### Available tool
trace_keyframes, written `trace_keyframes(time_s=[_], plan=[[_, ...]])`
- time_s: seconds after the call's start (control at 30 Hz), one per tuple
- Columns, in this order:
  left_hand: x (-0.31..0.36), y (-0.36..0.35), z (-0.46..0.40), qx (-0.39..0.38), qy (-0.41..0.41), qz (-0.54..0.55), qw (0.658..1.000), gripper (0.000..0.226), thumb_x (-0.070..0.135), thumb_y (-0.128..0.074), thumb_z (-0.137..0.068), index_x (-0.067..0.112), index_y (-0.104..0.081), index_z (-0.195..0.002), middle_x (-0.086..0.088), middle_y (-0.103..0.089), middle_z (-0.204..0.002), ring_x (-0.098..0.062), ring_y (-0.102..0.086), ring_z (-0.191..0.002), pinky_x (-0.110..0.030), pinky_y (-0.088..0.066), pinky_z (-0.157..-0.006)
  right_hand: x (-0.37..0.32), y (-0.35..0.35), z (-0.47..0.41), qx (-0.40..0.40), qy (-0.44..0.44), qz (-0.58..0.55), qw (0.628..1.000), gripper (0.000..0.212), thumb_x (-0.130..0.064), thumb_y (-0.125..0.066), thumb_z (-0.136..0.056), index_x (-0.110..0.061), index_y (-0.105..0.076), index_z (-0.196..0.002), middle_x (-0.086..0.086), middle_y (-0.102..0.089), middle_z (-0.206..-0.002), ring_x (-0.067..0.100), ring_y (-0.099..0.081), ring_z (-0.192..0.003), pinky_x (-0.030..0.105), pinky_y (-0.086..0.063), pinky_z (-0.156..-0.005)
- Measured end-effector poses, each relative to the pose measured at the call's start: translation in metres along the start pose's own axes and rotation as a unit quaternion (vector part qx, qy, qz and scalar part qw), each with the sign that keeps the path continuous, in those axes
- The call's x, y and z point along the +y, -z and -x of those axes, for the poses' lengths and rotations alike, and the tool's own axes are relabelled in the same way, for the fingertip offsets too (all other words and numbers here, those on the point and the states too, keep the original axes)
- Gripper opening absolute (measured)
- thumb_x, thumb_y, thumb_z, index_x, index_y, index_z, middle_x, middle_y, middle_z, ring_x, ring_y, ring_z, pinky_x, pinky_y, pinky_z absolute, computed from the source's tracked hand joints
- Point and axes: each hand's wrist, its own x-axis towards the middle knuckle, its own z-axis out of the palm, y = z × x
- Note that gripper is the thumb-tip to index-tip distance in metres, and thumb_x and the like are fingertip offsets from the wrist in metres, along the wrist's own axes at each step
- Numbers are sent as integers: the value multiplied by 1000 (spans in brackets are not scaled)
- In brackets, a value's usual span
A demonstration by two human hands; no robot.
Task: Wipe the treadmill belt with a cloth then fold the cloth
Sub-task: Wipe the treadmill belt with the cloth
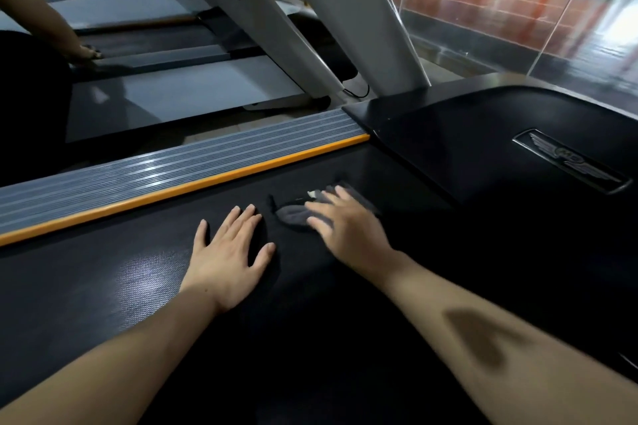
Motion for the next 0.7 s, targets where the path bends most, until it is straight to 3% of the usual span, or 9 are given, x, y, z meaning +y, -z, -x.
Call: trace_keyframes(time_s=[0.07,0.2,0.23,0.3,0.37,0.5,0.57,0.63,0.7], plan=[[-1,2,1,-2,-4,-5,1000,85,77,-5,-88,32,-17,-160,22,2,-167,3,15,-151,-49,9,-125,35,13,-8,15,31,59,998,32,-33,-64,-89,-19,-74,-116,5,-70,-124,31,-63,-118,32,-38,-105],[1,0,-1,6,-2,-12,1000,87,81,-10,-88,32,-18,-159,21,0,-168,1,13,-152,-50,8,-125,111,66,-12,-53,-190,108,974,39,-44,-54,-98,-38,-59,-136,-4,-50,-149,24,-44,-139,37,-34,-112],[2,-1,-2,8,-2,-11,1000,86,81,-11,-88,32,-19,-159,20,-1,-168,1,12,-153,-51,7,-125,110,65,-7,-36,-200,103,974,38,-42,-55,-97,-36,-60,-135,-3,-51,-148,25,-44,-139,39,-35,-111],[1,-2,-3,10,1,-8,1000,85,81,-14,-89,32,-22,-158,19,-3,-168,0,10,-153,-52,6,-125,85,52,-1,41,-168,117,978,32,-35,-59,-95,-24,-70,-123,1,-64,-133,28,-58,-126,34,-41,-104],[1,-3,-2,10,1,-8,1000,85,80,-15,-89,32,-22,-158,19,-3,-168,0,10,-153,-52,6,-125,48,33,4,101,-77,113,985,28,-35,-60,-91,-20,-76,-109,2,-73,-117,29,-68,-106,31,-48,-93],[0,-1,0,7,0,-15,1000,84,80,-15,-90,33,-18,-159,21,1,-168,0,12,-153,-51,6,-125,-18,9,15,20,-46,43,998,51,-40,-60,-94,-27,-51,-143,-3,-63,-134,26,-49,-130,37,-43,-101],[-1,0,1,7,-4,-16,1000,84,80,-13,-89,34,-17,-160,21,2,-168,1,13,-152,-50,7,-125,-3,16,14,8,-40,45,998,51,-37,-58,-96,-27,-49,-145,-5,-60,-139,23,-45,-137,36,-42,-104],[-1,0,1,6,-4,-16,1000,86,81,-11,-88,34,-17,-160,21,2,-168,0,13,-152,-50,7,-125,35,29,11,38,-27,100,994,42,-35,-52,-96,-20,-64,-132,1,-67,-130,31,-59,-124,35,-48,-98],[-1,0,0,8,-4,-11,1000,86,81,-11,-88,33,-17,-159,20,0,-168,0,12,-153,-50,7,-125,83,55,7,80,-92,130,984,37,-32,-51,-97,-16,-68,-127,6,-68,-128,35,-64,-116,35,-47,-96]])
